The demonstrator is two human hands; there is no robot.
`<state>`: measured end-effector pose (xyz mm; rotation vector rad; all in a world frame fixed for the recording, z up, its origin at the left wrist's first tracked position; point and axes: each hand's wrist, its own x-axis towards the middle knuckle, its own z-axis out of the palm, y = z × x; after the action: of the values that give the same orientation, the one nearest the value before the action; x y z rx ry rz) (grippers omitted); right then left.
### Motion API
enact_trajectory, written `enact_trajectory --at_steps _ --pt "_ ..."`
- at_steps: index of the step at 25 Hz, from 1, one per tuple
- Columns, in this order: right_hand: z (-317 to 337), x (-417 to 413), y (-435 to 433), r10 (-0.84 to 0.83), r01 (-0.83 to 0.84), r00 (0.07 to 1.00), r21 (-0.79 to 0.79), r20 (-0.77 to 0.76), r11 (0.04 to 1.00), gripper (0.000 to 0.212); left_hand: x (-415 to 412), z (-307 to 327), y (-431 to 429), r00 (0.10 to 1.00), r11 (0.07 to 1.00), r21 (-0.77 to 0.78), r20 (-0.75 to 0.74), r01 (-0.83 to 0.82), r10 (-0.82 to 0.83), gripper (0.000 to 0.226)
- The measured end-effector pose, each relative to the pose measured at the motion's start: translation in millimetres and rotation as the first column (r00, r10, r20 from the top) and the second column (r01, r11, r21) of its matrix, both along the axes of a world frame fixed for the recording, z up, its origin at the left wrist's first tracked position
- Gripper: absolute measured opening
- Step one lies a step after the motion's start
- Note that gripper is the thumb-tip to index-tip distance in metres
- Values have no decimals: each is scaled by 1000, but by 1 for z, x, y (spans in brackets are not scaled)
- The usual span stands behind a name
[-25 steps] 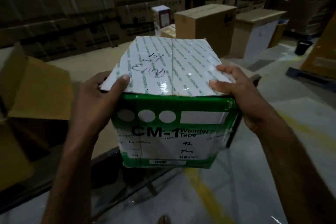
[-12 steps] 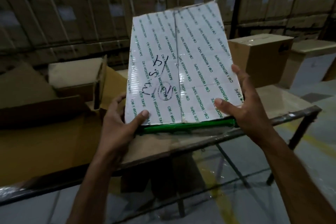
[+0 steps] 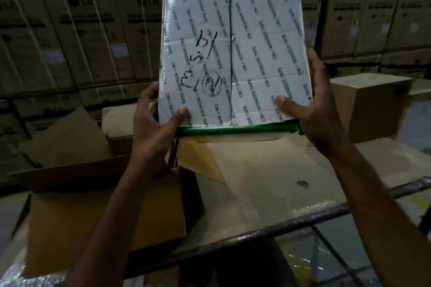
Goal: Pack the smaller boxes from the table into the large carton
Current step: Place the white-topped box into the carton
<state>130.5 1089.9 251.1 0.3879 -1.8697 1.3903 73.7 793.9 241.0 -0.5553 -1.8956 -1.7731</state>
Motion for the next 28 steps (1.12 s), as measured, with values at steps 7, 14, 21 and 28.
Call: enact_trajectory --at_steps 7,14,21,28 --pt "78 -101 -42 113 -113 990 14 -84 994 92 -65 69 -46 981 996 34 -176 -80 85 67" --pt "85 -200 -105 316 -307 943 98 -102 947 98 -102 74 -112 911 941 29 -243 -338 335 71" --pt "78 -252 -187 469 -467 882 57 -37 883 106 -118 68 -187 847 865 19 -195 -501 495 71" --pt "46 -275 -257 468 -467 873 -42 135 883 103 -132 55 -260 882 884 -27 -96 -466 462 60"
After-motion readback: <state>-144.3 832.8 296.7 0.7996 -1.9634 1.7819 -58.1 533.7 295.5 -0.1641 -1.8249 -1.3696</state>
